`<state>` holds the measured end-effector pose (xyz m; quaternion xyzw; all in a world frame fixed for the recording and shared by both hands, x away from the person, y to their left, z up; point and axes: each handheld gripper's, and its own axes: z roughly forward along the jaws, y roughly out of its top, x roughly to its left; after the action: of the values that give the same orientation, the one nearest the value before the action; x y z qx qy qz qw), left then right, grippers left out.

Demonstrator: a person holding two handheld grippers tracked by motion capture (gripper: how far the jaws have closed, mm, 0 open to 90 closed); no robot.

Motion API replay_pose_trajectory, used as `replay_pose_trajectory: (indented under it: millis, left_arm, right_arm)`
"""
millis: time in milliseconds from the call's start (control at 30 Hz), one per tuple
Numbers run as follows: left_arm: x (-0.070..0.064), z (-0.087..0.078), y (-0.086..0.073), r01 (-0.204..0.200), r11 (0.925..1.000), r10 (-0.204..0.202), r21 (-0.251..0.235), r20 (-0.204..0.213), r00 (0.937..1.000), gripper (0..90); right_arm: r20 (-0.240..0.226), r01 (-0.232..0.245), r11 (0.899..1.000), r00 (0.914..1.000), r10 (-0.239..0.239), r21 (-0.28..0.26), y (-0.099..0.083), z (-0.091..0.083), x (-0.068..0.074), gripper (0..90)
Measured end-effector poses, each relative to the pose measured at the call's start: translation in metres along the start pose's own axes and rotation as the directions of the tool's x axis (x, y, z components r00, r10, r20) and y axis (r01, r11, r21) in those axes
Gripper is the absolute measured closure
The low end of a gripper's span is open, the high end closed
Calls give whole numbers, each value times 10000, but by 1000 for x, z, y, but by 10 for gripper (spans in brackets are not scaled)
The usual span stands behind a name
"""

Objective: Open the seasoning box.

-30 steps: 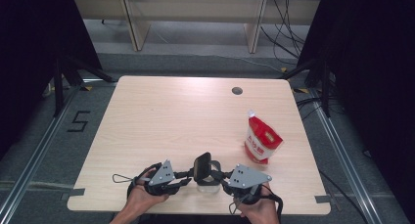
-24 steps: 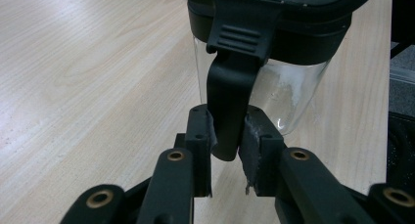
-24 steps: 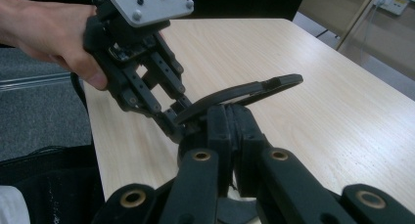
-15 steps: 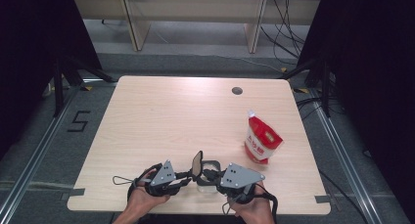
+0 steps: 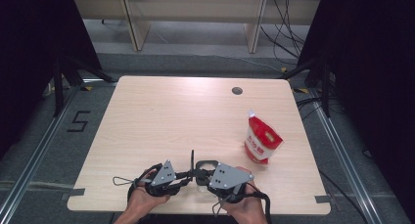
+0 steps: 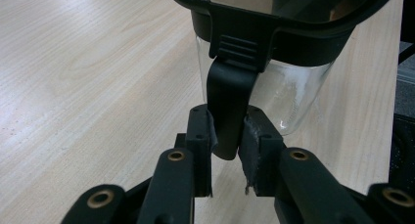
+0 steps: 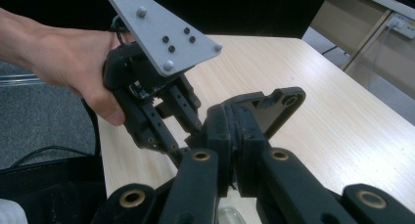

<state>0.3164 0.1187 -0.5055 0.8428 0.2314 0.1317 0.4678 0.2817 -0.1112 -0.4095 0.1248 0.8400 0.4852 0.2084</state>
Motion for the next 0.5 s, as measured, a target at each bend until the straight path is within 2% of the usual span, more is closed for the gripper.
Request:
replay_pose_trajectory:
  millis: [67, 200, 233, 267, 300, 500]
  left_arm:
    - [-1, 0, 1, -21, 10000, 21, 17, -59, 10000, 745]
    - [-1, -1, 1, -78, 9999, 79, 83, -69, 9999, 745]
    - [0, -1, 1, -243, 9997, 244, 74, -65, 9997, 745]
    - [0, 0, 1, -130, 9999, 130, 75, -22, 9999, 746]
    - [1, -1, 1, -239, 9997, 239, 111, -2, 9997, 745]
    - [0, -1, 2, -178, 9997, 179, 183, -48, 9998, 746]
  right_arm:
    - [-57, -123, 9999, 9999, 123, 28, 0, 0, 0, 882]
    - [-42, -79, 10000, 10000, 79, -31, 1, 1, -1, 882]
    - [-84, -57, 10000, 9999, 57, -14, 1, 1, 0, 882]
    - [-72, -44, 10000, 10000, 44, -15, 2, 2, 0, 882]
    - [-112, -82, 10000, 9999, 82, -18, 2, 2, 0, 882]
    - [-123, -31, 10000, 9999, 30, -32, 4, 5, 1, 882]
